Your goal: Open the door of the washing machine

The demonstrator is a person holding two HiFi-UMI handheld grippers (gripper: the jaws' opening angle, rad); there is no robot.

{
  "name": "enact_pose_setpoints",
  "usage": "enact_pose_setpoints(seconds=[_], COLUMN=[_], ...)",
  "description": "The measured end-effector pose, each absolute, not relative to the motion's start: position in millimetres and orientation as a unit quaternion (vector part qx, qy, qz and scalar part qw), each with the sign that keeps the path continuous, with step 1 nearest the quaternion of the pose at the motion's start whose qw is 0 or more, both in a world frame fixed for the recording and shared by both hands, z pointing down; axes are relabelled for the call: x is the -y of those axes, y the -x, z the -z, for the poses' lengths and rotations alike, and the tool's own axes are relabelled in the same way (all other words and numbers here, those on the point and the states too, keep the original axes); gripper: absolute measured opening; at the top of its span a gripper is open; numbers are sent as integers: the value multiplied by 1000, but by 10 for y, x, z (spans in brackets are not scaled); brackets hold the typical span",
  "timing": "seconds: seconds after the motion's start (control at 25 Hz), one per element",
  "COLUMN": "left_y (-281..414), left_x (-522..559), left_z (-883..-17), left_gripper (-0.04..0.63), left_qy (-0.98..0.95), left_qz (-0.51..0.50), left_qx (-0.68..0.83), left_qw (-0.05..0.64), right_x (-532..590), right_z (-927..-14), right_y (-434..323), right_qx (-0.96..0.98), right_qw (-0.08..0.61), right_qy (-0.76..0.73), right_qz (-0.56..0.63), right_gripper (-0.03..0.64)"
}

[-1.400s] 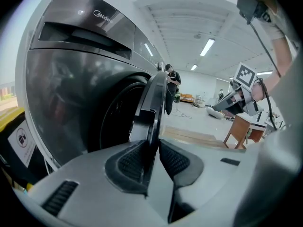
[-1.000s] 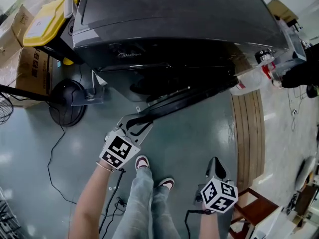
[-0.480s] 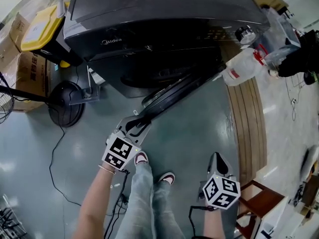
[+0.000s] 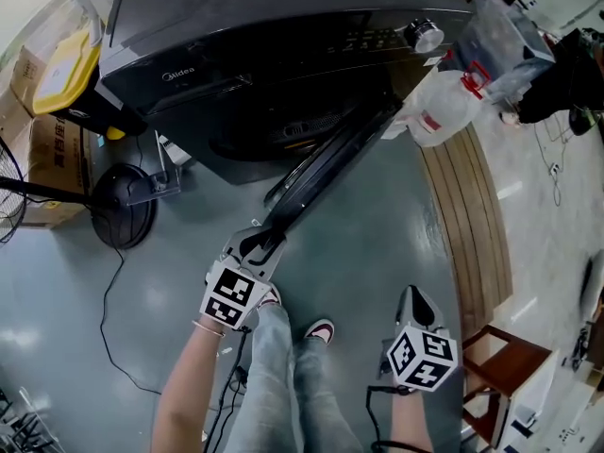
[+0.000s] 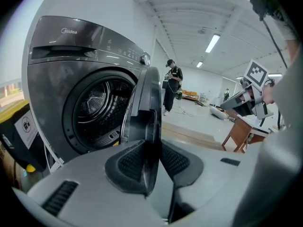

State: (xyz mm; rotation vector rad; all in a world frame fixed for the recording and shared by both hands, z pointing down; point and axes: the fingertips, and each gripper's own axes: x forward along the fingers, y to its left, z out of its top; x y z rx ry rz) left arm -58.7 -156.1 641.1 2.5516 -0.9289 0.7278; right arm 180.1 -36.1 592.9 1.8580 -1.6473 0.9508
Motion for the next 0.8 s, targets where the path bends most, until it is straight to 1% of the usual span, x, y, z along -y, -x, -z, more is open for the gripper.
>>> enact_pose_setpoints(seconds=[0.4,0.8], left_y=[176,-146], left_x=[1158,932], left_z=[-6447,-6416], left_gripper=[98,107], left_qy=[-893,-891], left_qz=[-270,-261], left_qx=[305,302], left_qw=[192,217], right_x=[149,-145], right_z=[-5987,-6051], right_y=[-1879,-2263], right_qx=[594,564], right_qw=[218,204], right_qy=[-681,-705], right_qz=[-368,-379], right_gripper=[5,5])
